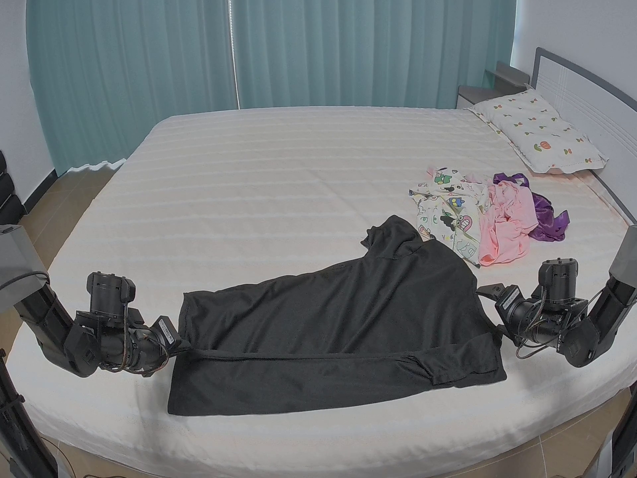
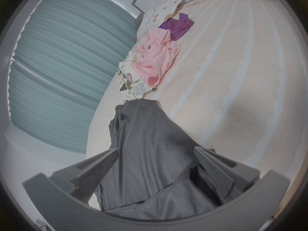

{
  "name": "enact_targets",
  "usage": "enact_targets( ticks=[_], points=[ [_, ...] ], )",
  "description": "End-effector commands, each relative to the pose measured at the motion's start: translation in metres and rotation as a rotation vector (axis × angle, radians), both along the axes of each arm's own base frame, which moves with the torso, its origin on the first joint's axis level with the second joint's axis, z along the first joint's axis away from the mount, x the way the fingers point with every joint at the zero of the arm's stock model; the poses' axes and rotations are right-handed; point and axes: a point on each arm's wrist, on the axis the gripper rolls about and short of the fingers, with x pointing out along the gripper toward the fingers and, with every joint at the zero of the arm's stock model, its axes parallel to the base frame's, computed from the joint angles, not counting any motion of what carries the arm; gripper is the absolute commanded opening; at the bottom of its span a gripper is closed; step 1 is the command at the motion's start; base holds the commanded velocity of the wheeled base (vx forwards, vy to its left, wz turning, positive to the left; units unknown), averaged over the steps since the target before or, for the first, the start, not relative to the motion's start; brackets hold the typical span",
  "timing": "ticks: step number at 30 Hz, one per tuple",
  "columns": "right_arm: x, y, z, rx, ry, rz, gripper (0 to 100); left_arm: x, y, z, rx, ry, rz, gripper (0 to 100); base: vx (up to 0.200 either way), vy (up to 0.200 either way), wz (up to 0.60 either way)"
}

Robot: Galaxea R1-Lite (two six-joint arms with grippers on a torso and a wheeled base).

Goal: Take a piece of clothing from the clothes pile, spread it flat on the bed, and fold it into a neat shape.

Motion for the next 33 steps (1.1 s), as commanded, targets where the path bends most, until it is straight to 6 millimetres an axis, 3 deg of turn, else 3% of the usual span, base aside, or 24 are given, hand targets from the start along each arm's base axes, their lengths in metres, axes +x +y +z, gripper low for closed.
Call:
enact_targets(
  ticks=[1, 5, 13, 22, 27, 33],
  points=[
    [-0.001, 0.001, -0.002, -0.004, 0.006, 0.004, 100, 0.000, 0.001, -0.001, 0.005, 0.001, 0.006, 0, 0.000, 0.000, 0.00],
    [-0.003, 0.000, 0.000, -0.038, -0.007, 0.031, 100, 0.002, 0.004, 0.000, 0.005, -0.003, 0.017, 0, 0.000, 0.000, 0.00],
    [0.003, -0.012, -0.005, -0.164, -0.096, 0.307, 100, 0.001, 0.007, 0.000, 0.011, 0.015, 0.034, 0, 0.000, 0.000, 0.00],
    [0.016, -0.022, -0.025, -0.246, -0.131, 0.509, 100, 0.001, 0.006, -0.001, 0.010, 0.031, 0.030, 0, 0.000, 0.000, 0.00],
    [0.025, -0.021, -0.039, -0.303, -0.141, 0.569, 100, 0.000, 0.005, -0.001, 0.010, 0.031, 0.029, 0, 0.000, 0.000, 0.00],
    [0.027, -0.021, -0.041, -0.313, -0.144, 0.583, 100, 0.000, 0.005, -0.001, 0.009, 0.033, 0.026, 0, 0.000, 0.000, 0.00]
  ],
)
